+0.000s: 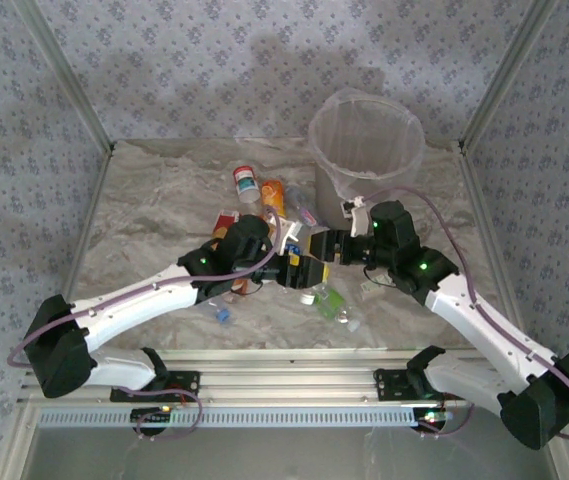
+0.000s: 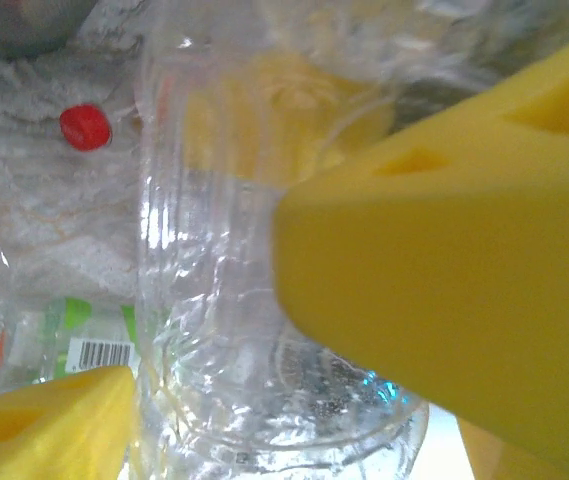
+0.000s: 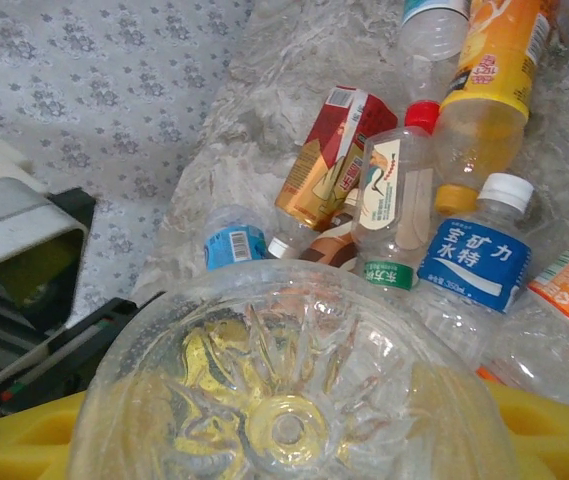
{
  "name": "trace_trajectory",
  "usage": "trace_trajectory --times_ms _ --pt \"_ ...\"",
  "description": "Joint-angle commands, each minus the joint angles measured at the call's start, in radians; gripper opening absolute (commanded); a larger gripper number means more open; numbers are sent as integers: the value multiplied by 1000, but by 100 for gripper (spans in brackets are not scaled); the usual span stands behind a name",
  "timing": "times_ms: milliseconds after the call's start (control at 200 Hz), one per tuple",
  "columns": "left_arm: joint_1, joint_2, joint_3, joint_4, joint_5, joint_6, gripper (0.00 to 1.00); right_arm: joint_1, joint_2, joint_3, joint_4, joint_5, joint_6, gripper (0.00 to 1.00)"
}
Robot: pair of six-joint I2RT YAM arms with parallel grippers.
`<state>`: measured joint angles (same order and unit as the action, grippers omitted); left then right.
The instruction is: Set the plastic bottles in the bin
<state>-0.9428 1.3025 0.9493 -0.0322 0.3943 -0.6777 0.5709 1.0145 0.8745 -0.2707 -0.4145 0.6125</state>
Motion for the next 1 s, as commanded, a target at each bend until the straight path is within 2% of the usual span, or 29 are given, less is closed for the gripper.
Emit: trace_trajectory --times_ms 0,130,485,725,994 --pt "-10 -48 12 47 -17 60 91 -12 -42 44 -71 45 -38 62" --pt "-13 -94 14 26 -32 139 99 -38 -79 77 -154 72 -79 62" --pt "-13 -199 41 -17 -139 315 100 -131 -96 326 -367 230 -256 62" --pt "-13 -273 -14 2 -195 336 100 -199 13 576 -393 361 -350 62" --pt "-13 -329 -43 -24 -228 356 99 -246 216 807 -309 483 -372 62"
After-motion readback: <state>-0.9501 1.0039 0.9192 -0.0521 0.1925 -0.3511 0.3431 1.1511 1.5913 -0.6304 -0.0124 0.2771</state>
